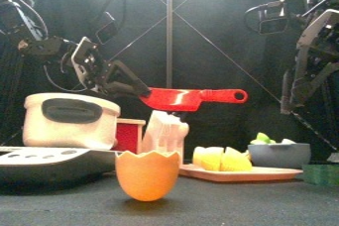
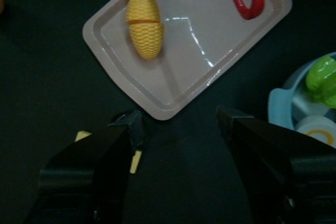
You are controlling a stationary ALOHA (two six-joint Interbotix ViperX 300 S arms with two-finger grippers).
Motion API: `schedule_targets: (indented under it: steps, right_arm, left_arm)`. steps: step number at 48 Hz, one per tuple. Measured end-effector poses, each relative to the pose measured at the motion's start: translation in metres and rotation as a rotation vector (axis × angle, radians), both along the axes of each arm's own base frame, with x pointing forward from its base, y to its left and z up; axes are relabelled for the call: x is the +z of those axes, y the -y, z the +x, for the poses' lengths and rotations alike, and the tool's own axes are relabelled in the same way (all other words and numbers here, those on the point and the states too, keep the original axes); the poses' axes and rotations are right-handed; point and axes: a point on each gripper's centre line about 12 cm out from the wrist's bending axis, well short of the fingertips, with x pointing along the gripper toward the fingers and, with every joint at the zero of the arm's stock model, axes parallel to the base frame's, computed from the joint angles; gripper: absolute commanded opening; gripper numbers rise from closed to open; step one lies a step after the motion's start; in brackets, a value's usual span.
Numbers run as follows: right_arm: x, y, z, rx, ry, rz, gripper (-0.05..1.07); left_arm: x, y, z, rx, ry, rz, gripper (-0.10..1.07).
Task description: Fix orientation of corn to cut
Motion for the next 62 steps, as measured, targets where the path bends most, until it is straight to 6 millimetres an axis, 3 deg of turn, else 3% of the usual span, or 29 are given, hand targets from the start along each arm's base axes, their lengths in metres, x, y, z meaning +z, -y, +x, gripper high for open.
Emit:
schedule_targets:
  steps: [15, 31, 41, 62]
  right_arm:
    - [-0.019, -0.007, 0.040, 0.011, -0.038, 0.006, 0.93]
    - [-0.052, 0.014, 0.086, -0.059, -0.106, -0.012, 0.93]
    - [-0.068, 0.018, 0.103, -0.078, -0.135, -0.015, 0.92]
    - [-0.072, 0.016, 0.111, -0.126, -0.145, 0.035, 0.61]
  left_arm:
    - [0.009, -0.014, -0.002, 0.086, 0.033, -0.045, 0.43]
    - [0.014, -0.023, -0.004, 0.127, 0.063, -0.059, 0.43]
    - [0.014, -0.023, -0.003, 0.128, 0.065, -0.057, 0.43]
    - [0.015, -0.023, -0.004, 0.124, 0.069, -0.055, 0.43]
